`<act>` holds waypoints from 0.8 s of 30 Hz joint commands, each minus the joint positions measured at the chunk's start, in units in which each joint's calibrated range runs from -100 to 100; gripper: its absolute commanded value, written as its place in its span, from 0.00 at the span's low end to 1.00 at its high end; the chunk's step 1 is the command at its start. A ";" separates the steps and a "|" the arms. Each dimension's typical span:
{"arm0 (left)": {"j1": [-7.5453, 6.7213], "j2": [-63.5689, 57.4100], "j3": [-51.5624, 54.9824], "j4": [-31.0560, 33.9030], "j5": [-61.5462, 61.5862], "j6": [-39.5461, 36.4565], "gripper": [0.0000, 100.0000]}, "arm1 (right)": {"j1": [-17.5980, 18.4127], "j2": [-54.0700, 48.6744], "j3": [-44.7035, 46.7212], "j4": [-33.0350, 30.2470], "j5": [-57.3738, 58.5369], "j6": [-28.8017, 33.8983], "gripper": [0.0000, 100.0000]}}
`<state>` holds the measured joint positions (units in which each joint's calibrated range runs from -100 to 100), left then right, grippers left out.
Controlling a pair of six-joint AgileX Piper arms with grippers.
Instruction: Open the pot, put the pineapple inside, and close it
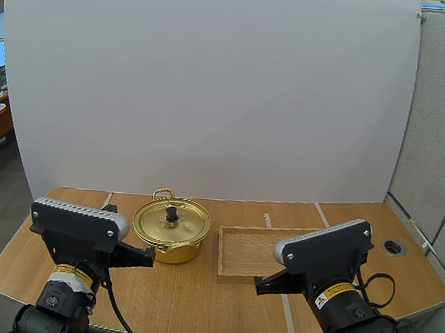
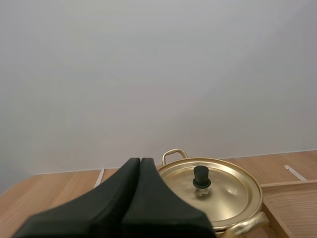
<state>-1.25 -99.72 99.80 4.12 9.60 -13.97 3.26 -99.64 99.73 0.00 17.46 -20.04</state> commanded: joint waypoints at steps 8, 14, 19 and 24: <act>0.07 -0.28 0.20 0.84 12.51 -2.29 0.00 | -1.86 -0.36 0.27 3.49 12.22 1.94 0.00; 0.07 -0.28 0.20 0.45 20.74 -3.63 0.00 | -1.86 -0.36 0.27 3.49 13.55 1.94 0.00; 0.14 -0.28 0.20 0.45 20.74 -3.63 0.00 | -1.86 -0.36 0.27 3.49 13.55 1.94 0.00; 0.14 -0.28 0.20 0.45 20.74 -3.73 0.00 | -1.86 -0.36 0.27 3.39 13.56 1.94 0.00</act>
<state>-1.25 -99.72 99.86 4.22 30.61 -16.92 1.57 -99.64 99.88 2.93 31.02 -18.41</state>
